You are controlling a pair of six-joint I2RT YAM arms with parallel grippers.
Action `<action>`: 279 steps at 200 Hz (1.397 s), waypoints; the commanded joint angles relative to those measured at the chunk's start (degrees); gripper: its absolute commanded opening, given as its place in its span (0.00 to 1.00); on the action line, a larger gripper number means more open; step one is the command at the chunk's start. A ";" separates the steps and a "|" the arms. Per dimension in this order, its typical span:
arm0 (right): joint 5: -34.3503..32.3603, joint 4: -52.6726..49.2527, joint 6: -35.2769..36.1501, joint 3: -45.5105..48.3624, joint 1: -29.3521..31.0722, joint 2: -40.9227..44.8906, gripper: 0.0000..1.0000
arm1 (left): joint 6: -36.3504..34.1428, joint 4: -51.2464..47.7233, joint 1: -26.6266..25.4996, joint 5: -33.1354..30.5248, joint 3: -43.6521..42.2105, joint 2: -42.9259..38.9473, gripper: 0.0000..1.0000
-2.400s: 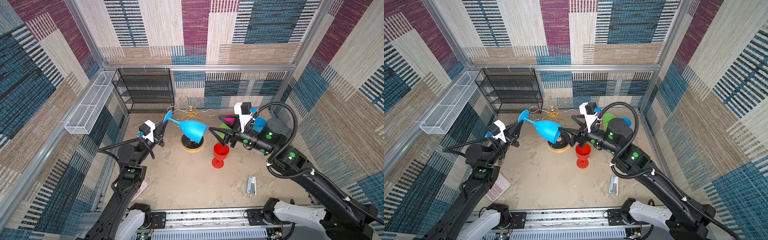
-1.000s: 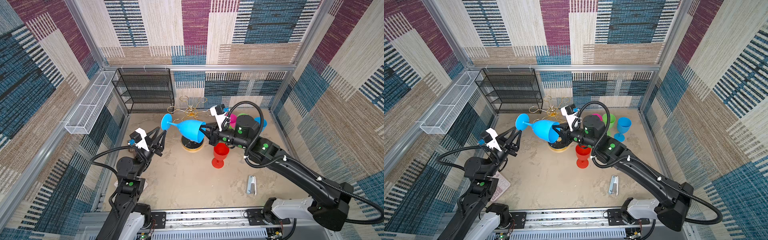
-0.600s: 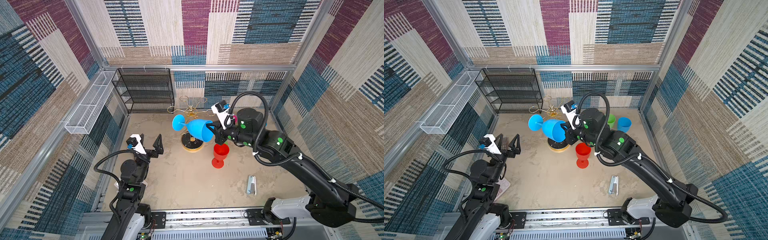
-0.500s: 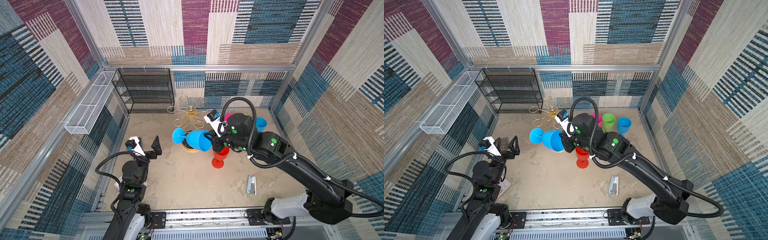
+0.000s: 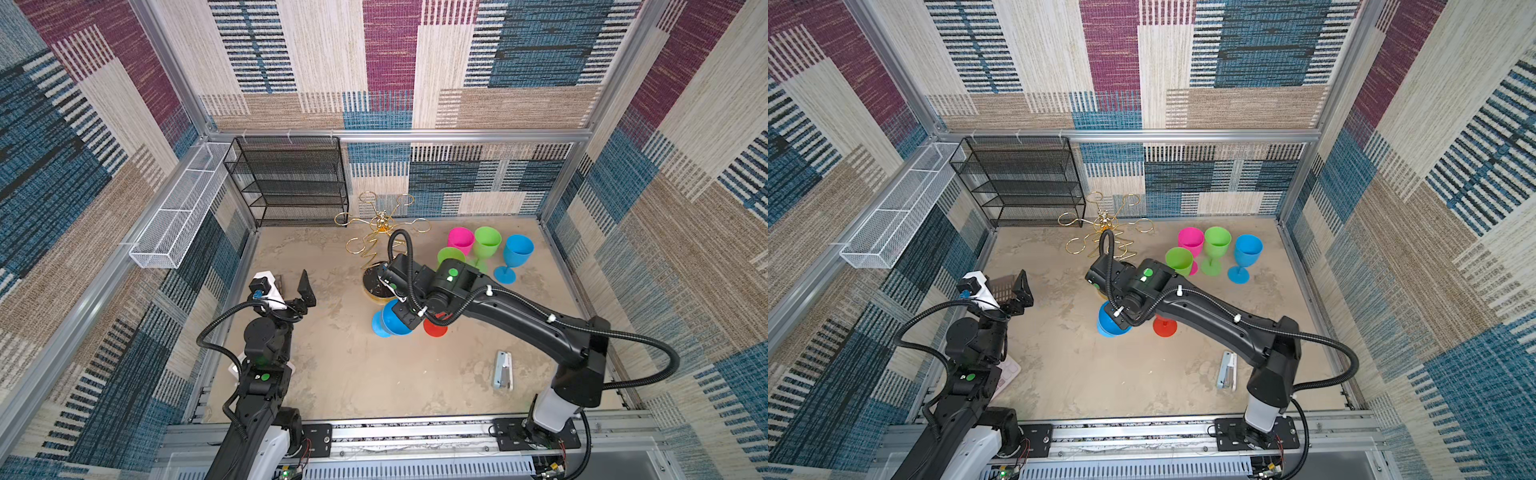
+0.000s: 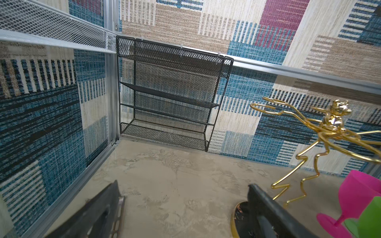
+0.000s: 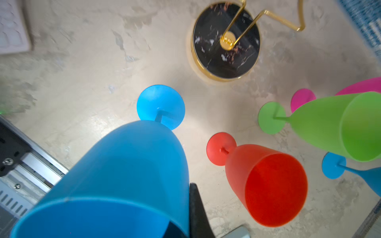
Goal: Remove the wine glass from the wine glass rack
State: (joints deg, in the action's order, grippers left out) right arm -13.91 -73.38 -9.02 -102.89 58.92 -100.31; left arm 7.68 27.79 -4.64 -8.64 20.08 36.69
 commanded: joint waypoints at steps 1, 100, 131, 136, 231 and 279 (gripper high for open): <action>-1.28 -3.35 -2.47 -1.20 0.08 -2.33 0.00 | -3.54 2.03 0.13 -0.14 0.74 0.28 0.99; 0.15 -2.20 0.04 -3.71 0.08 -10.25 0.21 | -3.61 -2.83 0.15 -0.84 1.19 -1.97 0.99; 0.64 -1.27 0.31 -5.51 0.00 -9.69 0.38 | -3.88 -2.83 0.12 -1.06 1.19 -1.84 0.99; 0.81 -0.96 0.45 -6.00 0.01 -9.41 0.42 | -3.90 -2.86 0.16 -1.10 1.19 -1.82 0.99; 9.72 32.15 1.19 15.66 -9.75 20.29 0.99 | -4.15 -0.59 0.23 -3.54 0.00 -0.13 0.99; 14.03 59.74 2.55 43.88 -30.48 40.93 0.99 | -6.19 3.15 0.37 -0.64 -1.06 6.57 0.99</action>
State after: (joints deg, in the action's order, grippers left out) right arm -2.76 -32.29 -6.98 -65.89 35.81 -63.18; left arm 3.03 26.98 -4.49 -11.62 19.27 40.45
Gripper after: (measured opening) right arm 0.990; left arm 0.989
